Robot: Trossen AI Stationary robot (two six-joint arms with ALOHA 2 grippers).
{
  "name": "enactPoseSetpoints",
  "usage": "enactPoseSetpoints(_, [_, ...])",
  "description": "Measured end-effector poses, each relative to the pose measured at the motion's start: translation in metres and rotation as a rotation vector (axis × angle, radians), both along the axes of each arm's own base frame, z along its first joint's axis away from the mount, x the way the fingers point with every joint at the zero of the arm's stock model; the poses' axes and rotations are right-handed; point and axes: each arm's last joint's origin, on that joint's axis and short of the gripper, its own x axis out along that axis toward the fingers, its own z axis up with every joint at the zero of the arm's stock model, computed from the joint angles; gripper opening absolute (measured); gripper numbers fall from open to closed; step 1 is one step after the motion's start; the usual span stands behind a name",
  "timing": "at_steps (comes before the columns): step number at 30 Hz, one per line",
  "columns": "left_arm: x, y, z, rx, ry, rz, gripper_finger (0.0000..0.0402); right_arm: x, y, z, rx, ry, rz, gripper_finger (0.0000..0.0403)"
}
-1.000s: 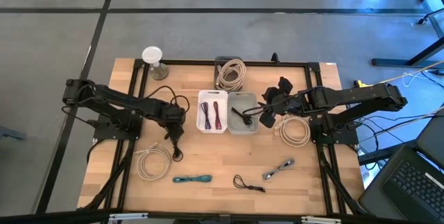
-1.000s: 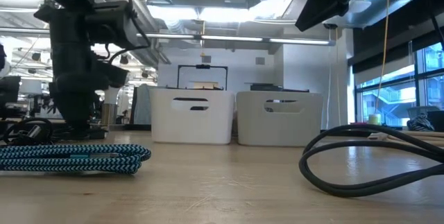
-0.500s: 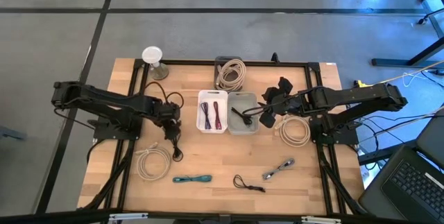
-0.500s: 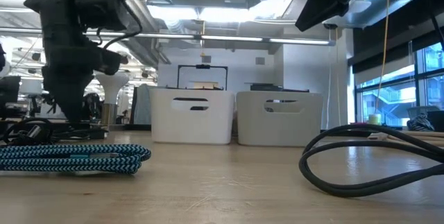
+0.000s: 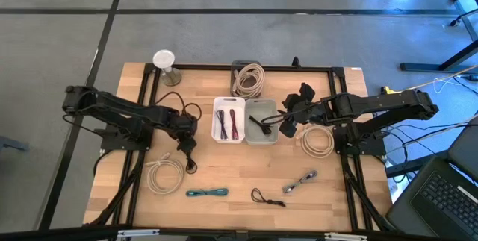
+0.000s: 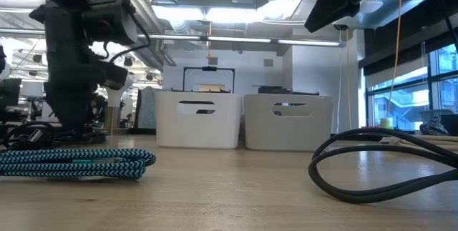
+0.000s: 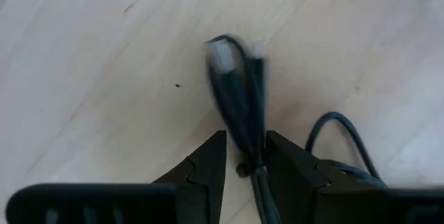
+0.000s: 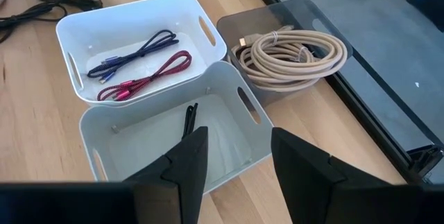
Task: Pick & Place USB Port
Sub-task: Put the black charger cable into the gray bin
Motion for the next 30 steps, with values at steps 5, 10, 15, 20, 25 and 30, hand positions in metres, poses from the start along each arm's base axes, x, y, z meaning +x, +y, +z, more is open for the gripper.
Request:
enactPoseSetpoints(5, [0.001, 0.000, -0.009, 0.011, 0.022, -0.012, 0.0092, 0.000, 0.000, 0.000, 0.000, 0.000, 0.000, 0.0161])
enactPoseSetpoints(10, [0.000, 0.001, -0.005, 0.046, -0.009, -0.031, 0.0042, 0.000, 0.000, 0.000, 0.000, 0.000, 0.000, 0.0161])
enactPoseSetpoints(15, [-0.004, 0.002, 0.009, 0.087, -0.093, -0.059, 0.0013, 0.000, 0.000, 0.000, 0.000, 0.000, 0.000, 0.0161])
enactPoseSetpoints(20, [-0.011, 0.002, 0.028, 0.092, -0.209, -0.061, 0.0007, 0.000, 0.000, 0.000, 0.000, -0.001, 0.000, 0.0161])
enactPoseSetpoints(25, [-0.016, 0.003, 0.048, 0.153, -0.368, -0.072, 0.0002, 0.000, 0.000, 0.000, 0.000, -0.002, 0.000, 0.0161])
enactPoseSetpoints(30, [-0.002, 0.004, 0.071, 0.288, -0.635, -0.160, 0.0002, 0.003, 0.000, 0.002, 0.005, -0.038, 0.000, 0.0161])
